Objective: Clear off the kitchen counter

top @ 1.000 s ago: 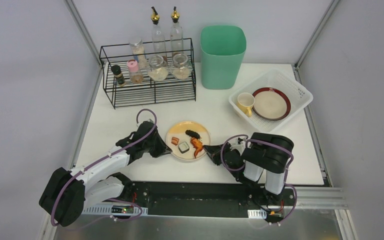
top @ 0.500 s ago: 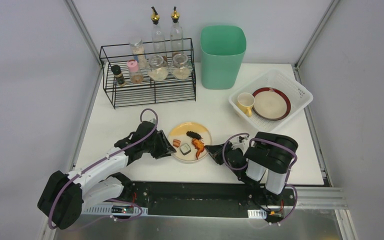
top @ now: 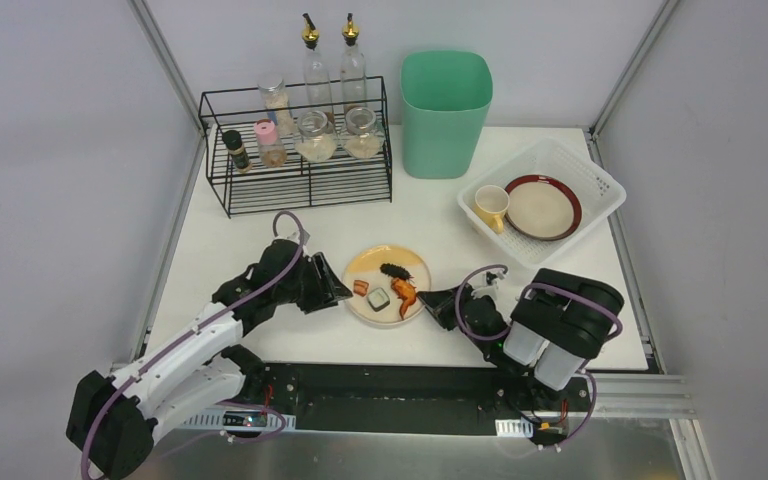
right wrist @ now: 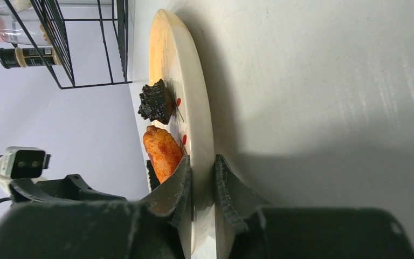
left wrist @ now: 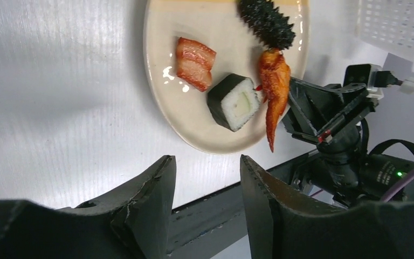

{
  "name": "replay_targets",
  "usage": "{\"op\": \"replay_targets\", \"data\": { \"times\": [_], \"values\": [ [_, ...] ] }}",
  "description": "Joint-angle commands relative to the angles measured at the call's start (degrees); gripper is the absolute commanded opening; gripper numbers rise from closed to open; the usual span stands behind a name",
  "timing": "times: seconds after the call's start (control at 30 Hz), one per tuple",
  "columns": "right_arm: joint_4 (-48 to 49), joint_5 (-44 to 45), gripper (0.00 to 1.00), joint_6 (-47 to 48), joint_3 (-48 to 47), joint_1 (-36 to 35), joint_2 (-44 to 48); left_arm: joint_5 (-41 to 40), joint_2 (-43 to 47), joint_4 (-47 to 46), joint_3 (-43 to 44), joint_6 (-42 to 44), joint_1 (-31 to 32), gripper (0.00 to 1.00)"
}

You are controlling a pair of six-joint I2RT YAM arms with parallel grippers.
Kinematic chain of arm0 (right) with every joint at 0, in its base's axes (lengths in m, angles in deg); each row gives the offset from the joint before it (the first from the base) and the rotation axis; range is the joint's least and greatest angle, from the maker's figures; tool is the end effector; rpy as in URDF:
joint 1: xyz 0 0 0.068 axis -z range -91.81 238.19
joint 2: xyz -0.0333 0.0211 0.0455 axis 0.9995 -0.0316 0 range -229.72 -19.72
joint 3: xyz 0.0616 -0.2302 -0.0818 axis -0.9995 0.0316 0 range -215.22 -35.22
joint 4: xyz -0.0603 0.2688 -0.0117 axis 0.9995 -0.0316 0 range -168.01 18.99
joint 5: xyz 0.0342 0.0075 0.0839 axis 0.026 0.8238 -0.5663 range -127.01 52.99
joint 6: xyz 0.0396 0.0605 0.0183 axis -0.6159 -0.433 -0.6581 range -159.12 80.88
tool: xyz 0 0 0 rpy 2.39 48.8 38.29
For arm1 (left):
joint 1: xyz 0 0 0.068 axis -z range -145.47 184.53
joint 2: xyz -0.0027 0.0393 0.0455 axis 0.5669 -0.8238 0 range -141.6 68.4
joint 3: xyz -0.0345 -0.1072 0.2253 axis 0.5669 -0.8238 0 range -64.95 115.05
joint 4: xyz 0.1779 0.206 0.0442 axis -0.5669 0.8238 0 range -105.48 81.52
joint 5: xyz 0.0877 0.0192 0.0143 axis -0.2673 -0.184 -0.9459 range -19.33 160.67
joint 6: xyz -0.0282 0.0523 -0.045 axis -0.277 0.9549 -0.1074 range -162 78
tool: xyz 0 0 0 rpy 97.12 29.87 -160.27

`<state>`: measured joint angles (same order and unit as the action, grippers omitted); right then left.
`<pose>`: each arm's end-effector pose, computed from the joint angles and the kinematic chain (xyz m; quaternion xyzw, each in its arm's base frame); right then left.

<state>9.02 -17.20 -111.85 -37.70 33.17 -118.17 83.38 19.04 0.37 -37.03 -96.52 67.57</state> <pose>0.1413 0.1648 0.0516 0.2234 0.7611 0.4722 0.3845 0.1886 -0.1389 0.1763 -0.1177 0.8841 -0.3769 0.2500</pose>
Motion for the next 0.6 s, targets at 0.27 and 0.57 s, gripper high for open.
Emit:
{"op": "replay_targets", "data": {
  "times": [0.27,0.57],
  "values": [
    [-7.15,-2.39,0.0,1.0,-2.69,0.41,19.57,-4.96,7.63,9.89,6.41,3.71,0.41,0.49],
    [-28.73,-1.33,0.0,4.77,-6.03,0.36,42.01,-6.92,11.0,12.77,7.98,4.54,0.3,0.49]
  ]
}}
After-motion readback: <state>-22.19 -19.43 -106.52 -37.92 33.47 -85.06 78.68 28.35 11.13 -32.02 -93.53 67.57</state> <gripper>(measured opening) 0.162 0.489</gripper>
